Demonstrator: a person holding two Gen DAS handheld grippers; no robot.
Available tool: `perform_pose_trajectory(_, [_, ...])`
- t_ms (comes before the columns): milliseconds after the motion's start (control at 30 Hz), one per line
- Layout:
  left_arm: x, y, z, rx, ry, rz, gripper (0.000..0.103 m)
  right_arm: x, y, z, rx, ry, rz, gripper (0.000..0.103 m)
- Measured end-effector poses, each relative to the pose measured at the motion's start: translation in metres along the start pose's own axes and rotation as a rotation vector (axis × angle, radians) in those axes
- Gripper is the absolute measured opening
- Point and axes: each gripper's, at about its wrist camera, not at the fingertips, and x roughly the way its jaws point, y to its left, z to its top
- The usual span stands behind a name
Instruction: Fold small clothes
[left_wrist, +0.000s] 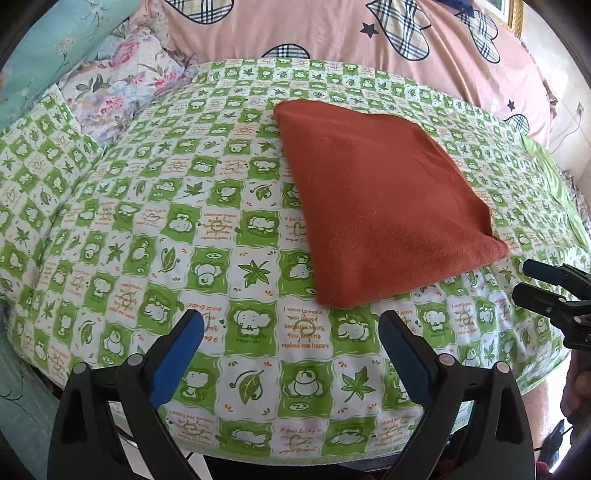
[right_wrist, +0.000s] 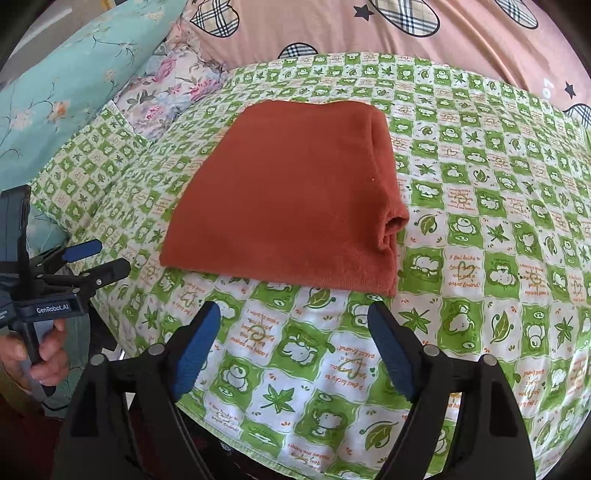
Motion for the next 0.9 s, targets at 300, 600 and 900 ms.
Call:
perform_pose_trajectory(300, [-0.015, 0.001, 0.013, 0.010, -0.008, 0.067, 0.102, -0.013, 0.013, 0.009, -0.036, -0.007, -0.007, 0.097])
perform_pose_trajectory(600, [-0.022, 0.000, 0.016, 0.021, -0.033, 0.104, 0.102, -0.009, 0.019, 0.008, -0.061, 0.009, -0.015, 0.098])
perform_pose_trajectory(900, [-0.029, 0.000, 0.016, 0.018, -0.062, 0.123, 0.102, -0.014, 0.024, 0.015, -0.080, -0.004, -0.016, 0.099])
